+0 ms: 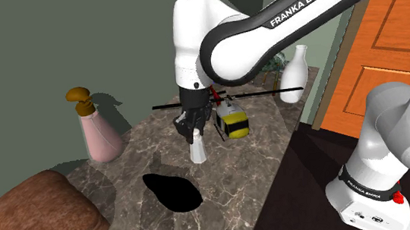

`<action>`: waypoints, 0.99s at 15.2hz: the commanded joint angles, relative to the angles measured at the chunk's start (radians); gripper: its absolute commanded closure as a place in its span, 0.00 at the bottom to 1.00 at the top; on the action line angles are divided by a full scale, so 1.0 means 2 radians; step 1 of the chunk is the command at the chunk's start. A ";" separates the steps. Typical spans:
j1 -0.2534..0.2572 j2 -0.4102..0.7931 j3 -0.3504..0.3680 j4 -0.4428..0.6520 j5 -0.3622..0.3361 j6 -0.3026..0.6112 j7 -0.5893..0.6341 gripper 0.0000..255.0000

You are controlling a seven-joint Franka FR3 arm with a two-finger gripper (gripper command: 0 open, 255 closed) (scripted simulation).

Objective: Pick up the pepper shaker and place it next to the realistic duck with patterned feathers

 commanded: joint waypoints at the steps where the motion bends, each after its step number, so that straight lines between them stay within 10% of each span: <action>1: 0.000 0.003 0.000 -0.011 0.001 0.015 -0.001 1.00; 15: 0.001 0.030 0.003 -0.036 0.000 0.066 -0.002 1.00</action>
